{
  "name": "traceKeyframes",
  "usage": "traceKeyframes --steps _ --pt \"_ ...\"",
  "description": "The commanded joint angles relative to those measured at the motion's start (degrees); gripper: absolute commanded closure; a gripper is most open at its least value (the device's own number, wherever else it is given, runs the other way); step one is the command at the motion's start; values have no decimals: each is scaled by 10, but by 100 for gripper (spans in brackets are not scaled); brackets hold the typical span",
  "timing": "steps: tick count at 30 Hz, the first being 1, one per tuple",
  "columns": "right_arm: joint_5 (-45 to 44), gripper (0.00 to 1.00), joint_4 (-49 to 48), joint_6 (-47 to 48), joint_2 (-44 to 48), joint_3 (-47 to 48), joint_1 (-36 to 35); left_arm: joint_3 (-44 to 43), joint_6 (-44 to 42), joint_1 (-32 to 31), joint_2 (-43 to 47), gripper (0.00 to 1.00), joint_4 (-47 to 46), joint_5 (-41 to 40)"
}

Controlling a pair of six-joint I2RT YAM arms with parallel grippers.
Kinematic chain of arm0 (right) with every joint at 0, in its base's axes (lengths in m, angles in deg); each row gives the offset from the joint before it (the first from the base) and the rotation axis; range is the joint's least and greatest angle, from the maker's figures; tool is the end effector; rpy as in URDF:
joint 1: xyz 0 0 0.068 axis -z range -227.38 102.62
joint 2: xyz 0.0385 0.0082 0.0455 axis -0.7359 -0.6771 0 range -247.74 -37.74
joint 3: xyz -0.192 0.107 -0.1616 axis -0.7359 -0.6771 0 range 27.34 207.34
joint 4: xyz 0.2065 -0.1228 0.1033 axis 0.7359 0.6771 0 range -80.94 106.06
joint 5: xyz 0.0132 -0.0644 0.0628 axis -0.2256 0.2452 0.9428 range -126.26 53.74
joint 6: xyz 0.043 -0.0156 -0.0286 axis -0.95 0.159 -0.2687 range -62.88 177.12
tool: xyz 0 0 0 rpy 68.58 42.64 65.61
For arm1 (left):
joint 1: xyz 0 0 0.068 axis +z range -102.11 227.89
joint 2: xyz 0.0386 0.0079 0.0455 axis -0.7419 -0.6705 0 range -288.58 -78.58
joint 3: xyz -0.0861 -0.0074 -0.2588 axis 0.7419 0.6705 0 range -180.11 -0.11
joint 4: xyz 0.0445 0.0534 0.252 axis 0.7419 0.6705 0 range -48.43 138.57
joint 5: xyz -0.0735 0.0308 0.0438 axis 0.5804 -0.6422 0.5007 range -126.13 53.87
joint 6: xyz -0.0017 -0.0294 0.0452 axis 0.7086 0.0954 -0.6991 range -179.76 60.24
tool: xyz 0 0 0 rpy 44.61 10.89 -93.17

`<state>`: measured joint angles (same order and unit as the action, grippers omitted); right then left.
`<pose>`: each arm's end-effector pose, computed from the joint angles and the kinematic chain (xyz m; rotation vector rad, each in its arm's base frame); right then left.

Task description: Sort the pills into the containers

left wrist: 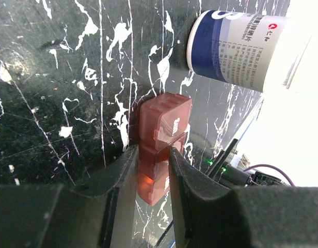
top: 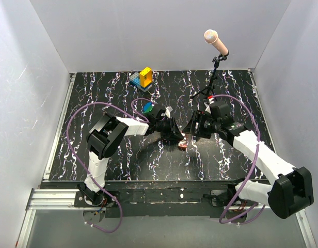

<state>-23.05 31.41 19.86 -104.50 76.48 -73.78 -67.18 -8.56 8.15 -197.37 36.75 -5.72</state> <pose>0.2211 0.1188 0.2692 0.0975 2.3886 0.8222 0.3096 -0.2808 0.1133 0.0189 2.7085 -1.2717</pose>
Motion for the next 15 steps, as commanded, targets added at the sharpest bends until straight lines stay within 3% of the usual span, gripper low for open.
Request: traceKeyframes --steps 1,7,15 --pt "-2 26 4 8 18 25 -2 27 -19 -12 -13 79 53 -41" --pt "-1 20 2 10 37 26 -2 32 -24 -12 3 74 32 -40" --pt "-4 19 11 14 41 34 -1 43 -36 -12 50 46 24 -56"
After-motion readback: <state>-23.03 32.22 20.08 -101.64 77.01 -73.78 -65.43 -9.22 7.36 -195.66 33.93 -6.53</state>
